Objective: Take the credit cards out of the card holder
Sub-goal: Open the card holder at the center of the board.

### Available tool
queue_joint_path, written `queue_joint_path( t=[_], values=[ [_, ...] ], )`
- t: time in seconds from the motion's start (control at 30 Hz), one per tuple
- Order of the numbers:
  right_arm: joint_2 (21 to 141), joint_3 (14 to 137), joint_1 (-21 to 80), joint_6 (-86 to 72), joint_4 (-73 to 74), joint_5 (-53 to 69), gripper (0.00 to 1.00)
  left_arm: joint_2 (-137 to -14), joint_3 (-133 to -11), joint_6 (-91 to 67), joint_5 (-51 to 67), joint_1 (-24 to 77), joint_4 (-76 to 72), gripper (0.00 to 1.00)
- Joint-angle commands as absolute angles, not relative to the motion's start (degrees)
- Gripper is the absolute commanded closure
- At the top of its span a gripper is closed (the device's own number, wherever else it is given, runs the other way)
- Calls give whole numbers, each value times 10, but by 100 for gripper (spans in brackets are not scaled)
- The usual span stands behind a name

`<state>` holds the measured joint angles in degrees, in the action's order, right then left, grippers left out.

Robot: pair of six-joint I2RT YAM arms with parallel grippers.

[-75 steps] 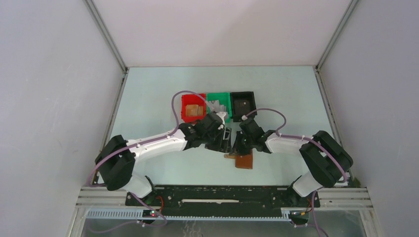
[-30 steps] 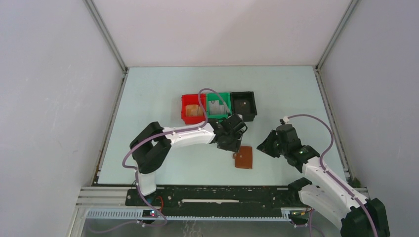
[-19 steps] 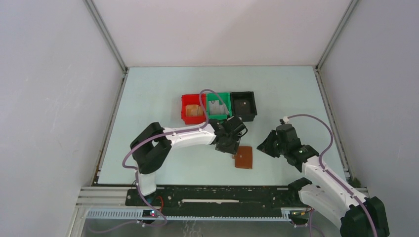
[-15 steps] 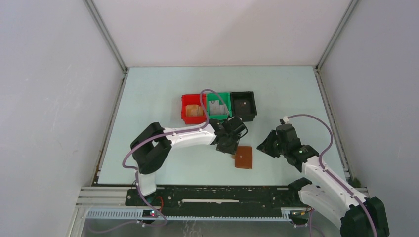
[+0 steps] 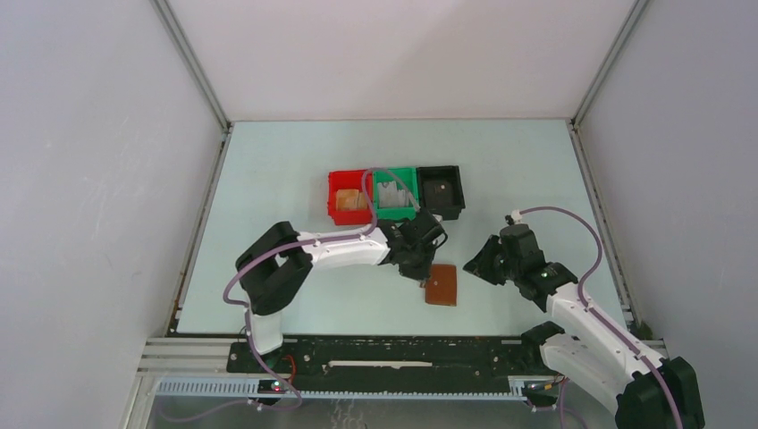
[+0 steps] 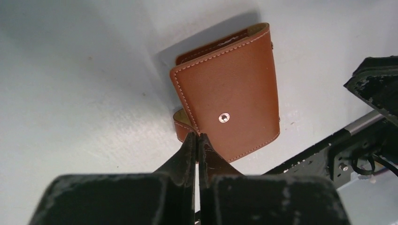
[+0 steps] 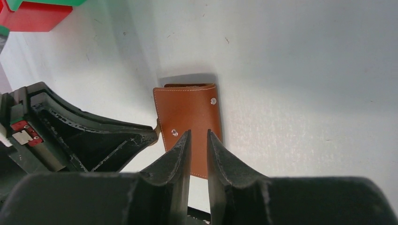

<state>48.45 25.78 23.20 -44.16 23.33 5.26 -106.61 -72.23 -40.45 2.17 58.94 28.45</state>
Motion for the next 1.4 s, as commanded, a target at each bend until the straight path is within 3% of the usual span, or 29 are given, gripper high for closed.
queue_joint_path(
  t=[0.0,0.17,0.57,0.83,1.0,1.27,1.37],
  values=[
    [479,266,235,-435,217,79,72,-1026,-703,-402,63,579,243,100],
    [469,272,275,-440,230,65,53,-965,-696,-395,72,566,245,100],
    [479,273,303,-459,210,62,48,-907,-682,-392,135,562,220,100],
    [503,273,310,-466,194,59,51,-885,-640,-392,126,540,222,100],
    [532,272,318,-478,178,44,65,-858,-599,-374,107,511,231,100],
    [573,237,320,-540,107,86,63,-855,-549,-337,65,458,249,100],
    [579,225,324,-556,89,94,66,-874,-546,-325,53,456,270,100]
  ],
)
